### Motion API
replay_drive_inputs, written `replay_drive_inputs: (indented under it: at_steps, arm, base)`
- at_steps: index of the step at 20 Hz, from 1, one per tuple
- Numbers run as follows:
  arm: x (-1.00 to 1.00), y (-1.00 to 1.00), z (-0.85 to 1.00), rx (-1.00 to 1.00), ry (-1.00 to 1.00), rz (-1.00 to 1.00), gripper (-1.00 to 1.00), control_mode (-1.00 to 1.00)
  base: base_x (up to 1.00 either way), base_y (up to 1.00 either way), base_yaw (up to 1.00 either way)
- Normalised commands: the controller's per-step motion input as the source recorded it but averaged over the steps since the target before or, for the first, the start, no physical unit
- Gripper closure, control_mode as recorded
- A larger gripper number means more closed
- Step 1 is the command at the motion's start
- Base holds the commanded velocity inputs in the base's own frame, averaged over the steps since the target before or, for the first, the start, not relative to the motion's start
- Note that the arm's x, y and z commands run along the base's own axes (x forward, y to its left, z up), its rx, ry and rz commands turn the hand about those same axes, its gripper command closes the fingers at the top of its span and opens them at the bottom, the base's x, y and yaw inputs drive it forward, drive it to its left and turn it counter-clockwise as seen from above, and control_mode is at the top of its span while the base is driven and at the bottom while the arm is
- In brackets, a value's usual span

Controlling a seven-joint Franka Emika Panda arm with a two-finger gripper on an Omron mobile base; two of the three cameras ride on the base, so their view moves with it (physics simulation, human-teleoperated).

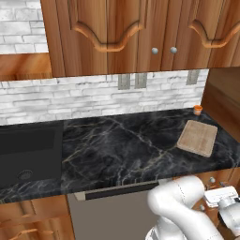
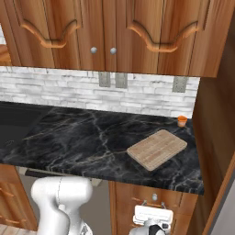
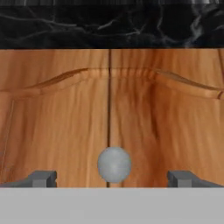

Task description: Open the drawer on the right and place the cutting tools on the cutting board.

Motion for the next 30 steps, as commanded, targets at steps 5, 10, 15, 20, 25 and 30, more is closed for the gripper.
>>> replay_drive_inputs:
  at_steps: [5, 10, 15, 20, 25, 30]
  arm:
    - [0.42, -0.51, -0.51, 0.00, -0.13, 0.00, -1.00, -1.00]
    - [0.10, -0.23, -0.11, 0.03, -0.16, 0.06, -1.00, -1.00]
    - [-0.16, 0.05, 0.00, 0.00, -0.06, 0.03, -1.00, -1.00]
    - [-0.01, 0.40, 0.10, 0.00, -0.08, 0.00, -1.00, -1.00]
    - [0.01, 0.01, 0.00, 0.00, 0.00, 0.00, -1.00, -1.00]
    - [0.08, 0.00, 0.09, 0.00, 0.00, 0.00, -1.00, -1.00]
  base:
    - [0.00, 0.00, 0.00]
    - [0.00, 0.00, 0.00]
    - [0.00, 0.00, 0.00]
    - [0.00, 0.00, 0.00]
    - [0.00, 0.00, 0.00]
    - [0.00, 0.00, 0.00]
